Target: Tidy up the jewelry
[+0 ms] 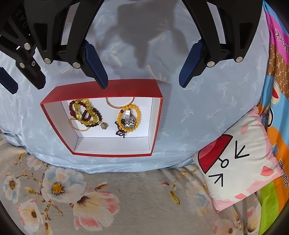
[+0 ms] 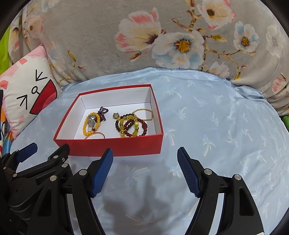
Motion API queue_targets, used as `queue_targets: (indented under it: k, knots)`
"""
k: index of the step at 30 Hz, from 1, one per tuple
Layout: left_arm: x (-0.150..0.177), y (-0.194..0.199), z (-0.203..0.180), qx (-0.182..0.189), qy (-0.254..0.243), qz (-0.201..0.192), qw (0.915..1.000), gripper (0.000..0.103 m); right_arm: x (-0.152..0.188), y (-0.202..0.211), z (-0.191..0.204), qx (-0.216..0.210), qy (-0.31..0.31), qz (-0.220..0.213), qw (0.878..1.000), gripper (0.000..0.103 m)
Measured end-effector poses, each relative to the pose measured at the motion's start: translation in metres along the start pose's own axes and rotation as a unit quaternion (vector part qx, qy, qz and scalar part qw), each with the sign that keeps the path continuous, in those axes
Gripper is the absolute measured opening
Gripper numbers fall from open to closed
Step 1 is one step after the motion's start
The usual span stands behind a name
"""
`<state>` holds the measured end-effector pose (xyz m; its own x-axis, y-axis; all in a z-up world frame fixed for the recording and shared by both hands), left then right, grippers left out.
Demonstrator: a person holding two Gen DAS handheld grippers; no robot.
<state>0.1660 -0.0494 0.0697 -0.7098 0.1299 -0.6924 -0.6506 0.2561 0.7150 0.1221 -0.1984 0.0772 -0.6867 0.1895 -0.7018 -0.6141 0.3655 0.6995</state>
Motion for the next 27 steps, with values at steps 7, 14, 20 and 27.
queue_targets:
  k: [7, 14, 20, 27]
  knots:
    - [0.0006, -0.0031, 0.002, -0.002, 0.007, 0.004, 1.0, 0.077, 0.002, -0.0034, 0.0012, 0.0, 0.002, 0.002, 1.0, 0.071]
    - [-0.0002, -0.0037, 0.0029, -0.004, 0.007, 0.003, 1.0, 0.077, 0.0006, -0.0041, 0.0035, -0.003, -0.002, 0.004, 1.0, 0.071]
    - [-0.0007, -0.0042, 0.0033, -0.004, 0.006, 0.005, 1.0, 0.077, 0.0007, -0.0049, 0.0036, -0.002, -0.001, 0.005, 1.0, 0.071]
    - [-0.0008, -0.0076, 0.0051, -0.001, 0.01, 0.009, 0.9999, 0.077, 0.0004, -0.0058, 0.0035, -0.002, -0.001, 0.005, 1.0, 0.071]
Point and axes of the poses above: each gripper's, at about its wrist camera, not at the fingertips, and y roughly against the way its jaws point, z to its left, x to its underside, the point moved 1 cm from there along -y, roughly the way its jaws point, and after that the axes turned 14 degrees about x, right-handed, at the moved point
